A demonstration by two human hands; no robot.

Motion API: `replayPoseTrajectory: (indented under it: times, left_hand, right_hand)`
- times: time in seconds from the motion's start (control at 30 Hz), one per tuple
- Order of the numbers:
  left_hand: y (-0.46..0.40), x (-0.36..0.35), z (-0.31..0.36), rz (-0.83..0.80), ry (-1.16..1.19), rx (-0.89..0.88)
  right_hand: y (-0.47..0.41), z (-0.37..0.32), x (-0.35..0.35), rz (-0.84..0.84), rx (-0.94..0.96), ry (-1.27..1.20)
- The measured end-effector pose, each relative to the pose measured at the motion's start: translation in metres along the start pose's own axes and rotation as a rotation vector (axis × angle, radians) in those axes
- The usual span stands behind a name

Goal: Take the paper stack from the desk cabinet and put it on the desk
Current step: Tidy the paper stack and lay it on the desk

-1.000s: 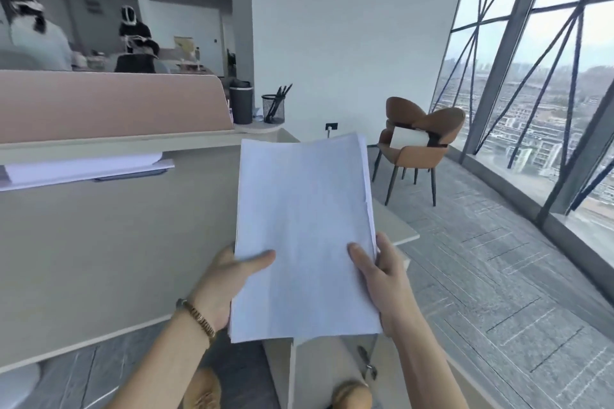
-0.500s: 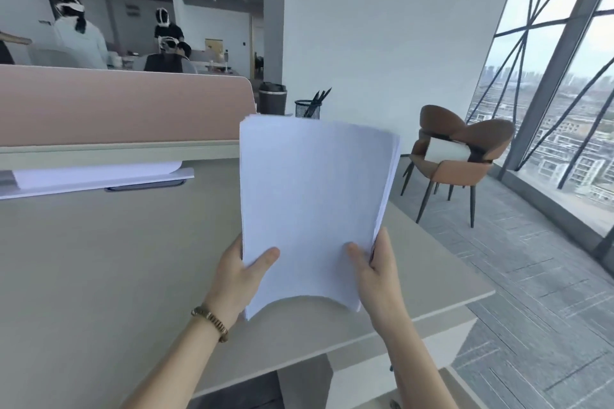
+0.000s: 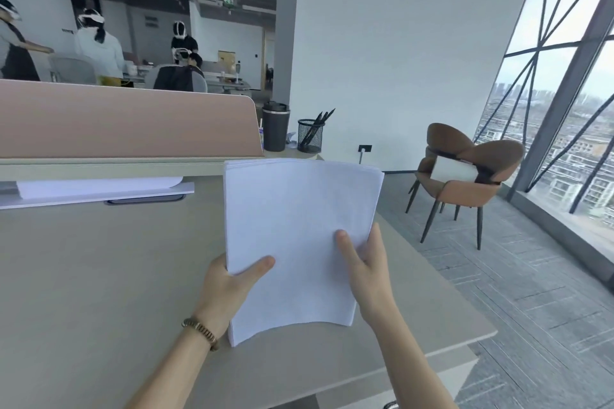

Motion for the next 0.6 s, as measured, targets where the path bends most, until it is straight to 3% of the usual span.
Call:
replayPoseTrajectory:
  times: [0.17, 0.6]
  left_hand:
    - [-0.015, -0.002, -0.008, 0.030, -0.033, 0.010]
    - [-0.001, -0.009, -0.041, 0.022, -0.095, 0.122]
  right_hand:
    - [-0.012, 0.010, 0.001, -0.011, 0.059, -0.052]
    - [-0.001, 0.076, 0.001, -0.081, -0.152, -0.047]
Point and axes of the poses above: each hand's wrist, its own y-axis away from the middle knuckle, its own x-axis out of the back of the hand, z = x × y, the point moved 3 cm from there along -y, towards the middle knuckle, and after that the axes turned 1 degree about -y, right-handed, at the moved point
